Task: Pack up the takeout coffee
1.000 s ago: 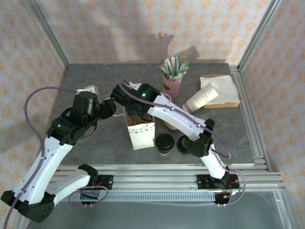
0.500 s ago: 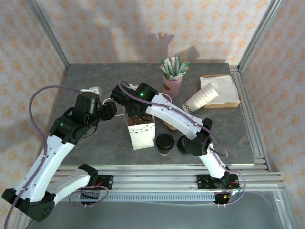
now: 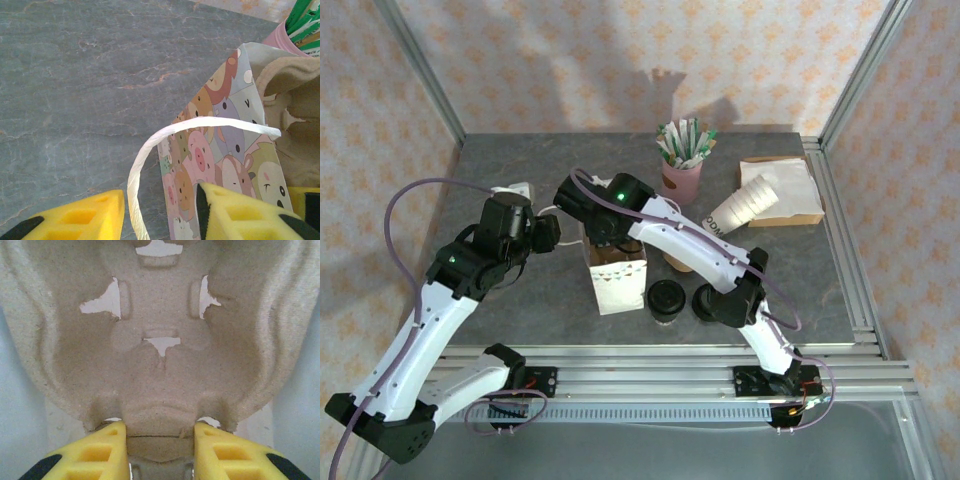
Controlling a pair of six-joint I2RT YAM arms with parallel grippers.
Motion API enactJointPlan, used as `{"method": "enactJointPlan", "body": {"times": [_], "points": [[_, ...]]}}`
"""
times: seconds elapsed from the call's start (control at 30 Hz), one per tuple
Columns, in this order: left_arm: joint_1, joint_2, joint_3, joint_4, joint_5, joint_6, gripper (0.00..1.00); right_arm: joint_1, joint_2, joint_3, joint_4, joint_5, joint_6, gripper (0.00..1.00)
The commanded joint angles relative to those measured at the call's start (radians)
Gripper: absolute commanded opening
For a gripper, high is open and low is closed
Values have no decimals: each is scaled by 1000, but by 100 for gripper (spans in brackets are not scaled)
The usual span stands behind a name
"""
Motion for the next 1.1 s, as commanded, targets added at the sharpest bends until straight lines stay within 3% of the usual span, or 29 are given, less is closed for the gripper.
{"method": "enactJointPlan", "body": {"times": [0.0, 0.17, 1.07], "points": [[12, -10, -12, 15, -14, 11, 40, 2, -43, 55, -81, 14, -14, 31], [12, -4, -16, 26, 33, 15, 37, 2, -40, 89, -112, 22, -23, 31], [12, -22, -31, 39, 61, 5, 28, -29, 65, 57, -107, -85, -77, 31]]}}
